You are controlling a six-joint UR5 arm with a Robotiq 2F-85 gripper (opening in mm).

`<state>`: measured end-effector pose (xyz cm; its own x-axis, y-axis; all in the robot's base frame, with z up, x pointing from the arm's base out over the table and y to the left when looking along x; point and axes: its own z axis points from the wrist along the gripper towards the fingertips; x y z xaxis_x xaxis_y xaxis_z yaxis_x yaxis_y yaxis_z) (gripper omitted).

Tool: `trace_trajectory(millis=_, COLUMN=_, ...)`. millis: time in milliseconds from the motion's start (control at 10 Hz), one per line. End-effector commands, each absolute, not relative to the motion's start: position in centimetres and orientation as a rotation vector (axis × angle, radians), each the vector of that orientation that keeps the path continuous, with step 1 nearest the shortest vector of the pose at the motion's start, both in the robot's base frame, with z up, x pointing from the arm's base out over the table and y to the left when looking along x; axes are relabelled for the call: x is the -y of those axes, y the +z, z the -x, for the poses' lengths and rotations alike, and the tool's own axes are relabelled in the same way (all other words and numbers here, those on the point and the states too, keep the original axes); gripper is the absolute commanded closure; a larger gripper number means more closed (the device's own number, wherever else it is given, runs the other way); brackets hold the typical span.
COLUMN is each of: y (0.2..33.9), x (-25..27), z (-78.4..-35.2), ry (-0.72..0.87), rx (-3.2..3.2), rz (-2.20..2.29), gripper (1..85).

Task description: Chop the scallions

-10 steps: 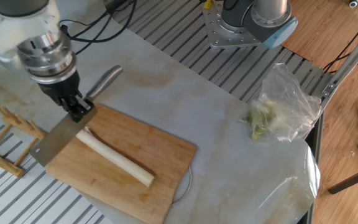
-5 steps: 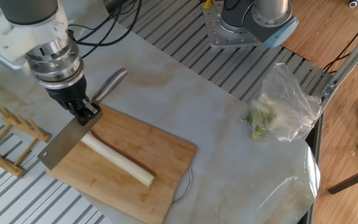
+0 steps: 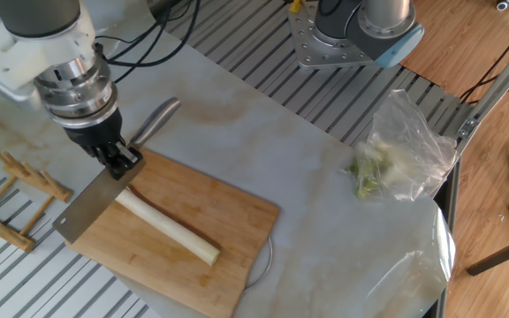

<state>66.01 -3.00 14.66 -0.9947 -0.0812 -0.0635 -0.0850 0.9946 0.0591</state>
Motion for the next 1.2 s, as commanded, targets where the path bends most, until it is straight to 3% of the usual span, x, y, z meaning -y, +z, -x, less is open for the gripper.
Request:
trace_trajectory(millis=0, y=15.1, x=2.4, z=-66.1, ry=0.127, rx=-3.074, rz=0.071, gripper=84.3)
trace_trajectory(millis=800, y=14.8, x=0.5, z=-65.1, ry=0.151, rx=-3.091, rz=0.096, gripper=84.3)
trace_trajectory(millis=1100, y=14.6, x=2.8, z=-65.0, ry=0.011, rx=-3.1, rz=0.123, gripper=84.3)
